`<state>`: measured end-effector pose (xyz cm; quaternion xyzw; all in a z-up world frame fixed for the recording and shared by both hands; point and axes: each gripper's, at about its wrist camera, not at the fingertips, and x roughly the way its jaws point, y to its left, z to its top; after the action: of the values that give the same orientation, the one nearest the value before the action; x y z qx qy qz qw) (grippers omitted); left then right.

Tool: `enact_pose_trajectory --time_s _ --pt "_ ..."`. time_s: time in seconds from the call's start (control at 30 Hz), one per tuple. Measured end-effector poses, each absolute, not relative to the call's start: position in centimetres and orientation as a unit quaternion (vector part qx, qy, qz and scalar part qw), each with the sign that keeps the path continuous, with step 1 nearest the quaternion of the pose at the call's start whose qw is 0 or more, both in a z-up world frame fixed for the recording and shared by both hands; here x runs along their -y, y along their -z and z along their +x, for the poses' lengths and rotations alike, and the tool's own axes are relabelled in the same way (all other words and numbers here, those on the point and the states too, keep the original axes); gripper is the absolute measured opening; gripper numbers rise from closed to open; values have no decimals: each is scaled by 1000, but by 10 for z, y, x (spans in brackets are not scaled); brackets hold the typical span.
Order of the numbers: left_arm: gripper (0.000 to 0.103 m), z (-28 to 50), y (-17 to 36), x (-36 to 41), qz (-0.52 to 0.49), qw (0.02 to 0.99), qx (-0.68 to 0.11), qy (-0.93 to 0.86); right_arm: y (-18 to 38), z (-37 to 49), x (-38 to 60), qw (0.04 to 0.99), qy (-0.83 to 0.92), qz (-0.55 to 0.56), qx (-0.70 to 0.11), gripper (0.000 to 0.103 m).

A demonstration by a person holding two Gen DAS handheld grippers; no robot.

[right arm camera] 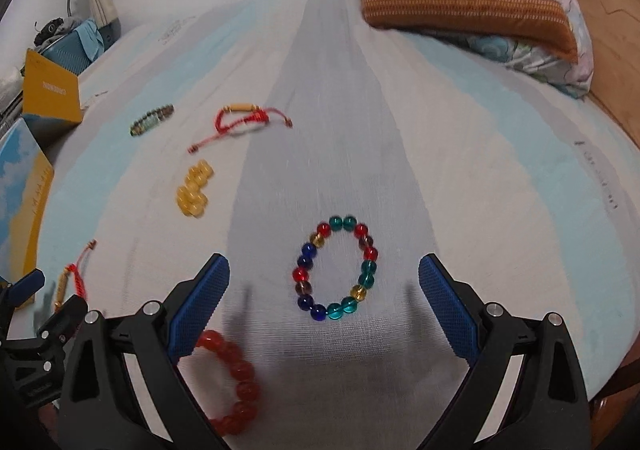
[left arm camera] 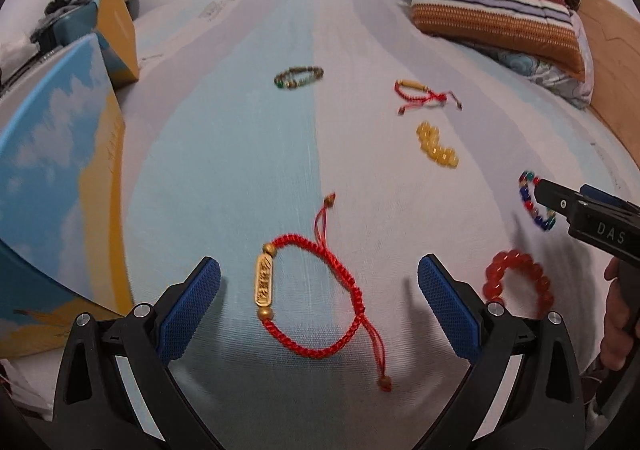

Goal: Organize jewelry
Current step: 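Grasp the red string bracelet with the left tool while the right tool grasps the multicolour bead bracelet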

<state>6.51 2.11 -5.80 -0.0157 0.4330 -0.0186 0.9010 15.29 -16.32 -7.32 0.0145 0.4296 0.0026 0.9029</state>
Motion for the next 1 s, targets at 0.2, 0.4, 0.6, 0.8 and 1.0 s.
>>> enact_pose_trajectory --time_s 0.2,0.4,0.6,0.8,1.0 --pt "97 65 74 -16 -5 897 -441 24 96 161 167 894 6 14 -447 92" --pt "96 66 76 -19 -18 898 -438 24 102 163 166 894 10 9 -447 86" --pt "86 65 76 -21 -19 896 -443 17 102 161 165 893 9 6 -449 72" --pt "66 62 73 -22 -14 896 -444 10 100 158 165 894 10 1 -448 49" --pt "49 60 71 -23 -13 896 -444 9 99 158 167 894 17 0 -448 29"
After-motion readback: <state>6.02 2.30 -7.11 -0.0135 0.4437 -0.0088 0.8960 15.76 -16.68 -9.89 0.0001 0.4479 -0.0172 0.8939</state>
